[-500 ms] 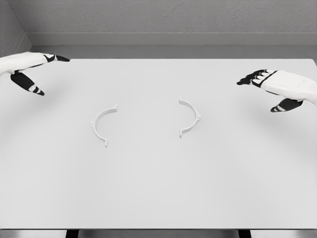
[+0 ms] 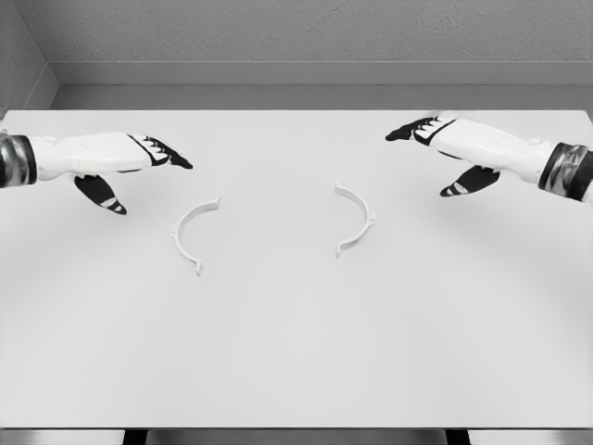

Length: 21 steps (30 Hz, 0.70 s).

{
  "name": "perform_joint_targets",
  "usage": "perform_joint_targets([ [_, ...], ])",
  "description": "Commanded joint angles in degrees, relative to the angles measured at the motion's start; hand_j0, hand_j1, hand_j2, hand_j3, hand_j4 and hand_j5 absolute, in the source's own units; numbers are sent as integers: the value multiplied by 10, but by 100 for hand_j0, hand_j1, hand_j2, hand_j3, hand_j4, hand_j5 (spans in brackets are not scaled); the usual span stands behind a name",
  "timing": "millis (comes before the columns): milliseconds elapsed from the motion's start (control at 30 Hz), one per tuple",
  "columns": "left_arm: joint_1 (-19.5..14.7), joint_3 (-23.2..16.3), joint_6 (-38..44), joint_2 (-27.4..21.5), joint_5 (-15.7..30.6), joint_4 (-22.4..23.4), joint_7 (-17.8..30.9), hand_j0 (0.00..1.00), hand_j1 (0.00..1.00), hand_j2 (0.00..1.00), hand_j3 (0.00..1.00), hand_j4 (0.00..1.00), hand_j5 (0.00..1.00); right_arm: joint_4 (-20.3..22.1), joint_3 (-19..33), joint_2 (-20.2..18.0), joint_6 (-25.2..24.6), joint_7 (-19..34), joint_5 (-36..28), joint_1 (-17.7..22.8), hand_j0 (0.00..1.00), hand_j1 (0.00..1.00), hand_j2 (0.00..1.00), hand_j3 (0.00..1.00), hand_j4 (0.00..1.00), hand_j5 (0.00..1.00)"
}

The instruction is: Assemble PVC drainage pipe clamps

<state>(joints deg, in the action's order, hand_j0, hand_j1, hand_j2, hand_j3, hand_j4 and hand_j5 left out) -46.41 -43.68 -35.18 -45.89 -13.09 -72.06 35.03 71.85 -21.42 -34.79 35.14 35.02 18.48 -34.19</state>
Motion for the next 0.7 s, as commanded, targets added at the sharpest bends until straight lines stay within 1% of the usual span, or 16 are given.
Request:
perform_joint_targets([
  [0,0,0,2,27,3,-6,0,100,100,100,100,100,100,-48,-15,31,-1,0,-4,0,100,100,100,100,100,100],
  [67,2,0,2,28,3,-5,0,100,100,100,100,100,100,-56,-29,36,-1,0,-4,1,100,100,100,100,100,100],
  [100,8,0,2,29,3,-5,0,100,100,100,100,100,100,-75,-33,47,-1,0,-4,0,100,100,100,100,100,100],
  [167,8,0,2,28,4,-6,0,100,100,100,100,100,100,-88,-34,60,-1,0,-4,0,100,100,100,100,100,100],
  [267,14,0,2,23,6,-22,0,100,100,100,100,100,100,-99,-41,77,-1,0,-4,0,100,100,100,100,100,100],
  [333,15,0,2,20,7,-35,0,100,100,100,100,100,100,-107,-41,86,-1,0,-4,-8,100,100,100,100,100,100],
  [400,25,0,2,19,8,-50,0,100,100,100,100,100,100,-130,-49,99,-1,0,-4,-19,100,100,100,100,100,100],
  [533,45,0,2,19,8,-57,0,100,100,100,100,100,100,-157,-50,105,-1,0,-4,-36,100,100,100,100,100,100],
  [600,45,0,2,19,7,-56,0,100,100,100,100,100,100,-162,-50,105,-1,0,-3,-38,100,100,100,100,100,100],
  [667,44,0,2,22,3,-42,0,100,100,100,100,100,100,-172,-50,106,-1,0,-2,-42,100,100,100,100,100,100],
])
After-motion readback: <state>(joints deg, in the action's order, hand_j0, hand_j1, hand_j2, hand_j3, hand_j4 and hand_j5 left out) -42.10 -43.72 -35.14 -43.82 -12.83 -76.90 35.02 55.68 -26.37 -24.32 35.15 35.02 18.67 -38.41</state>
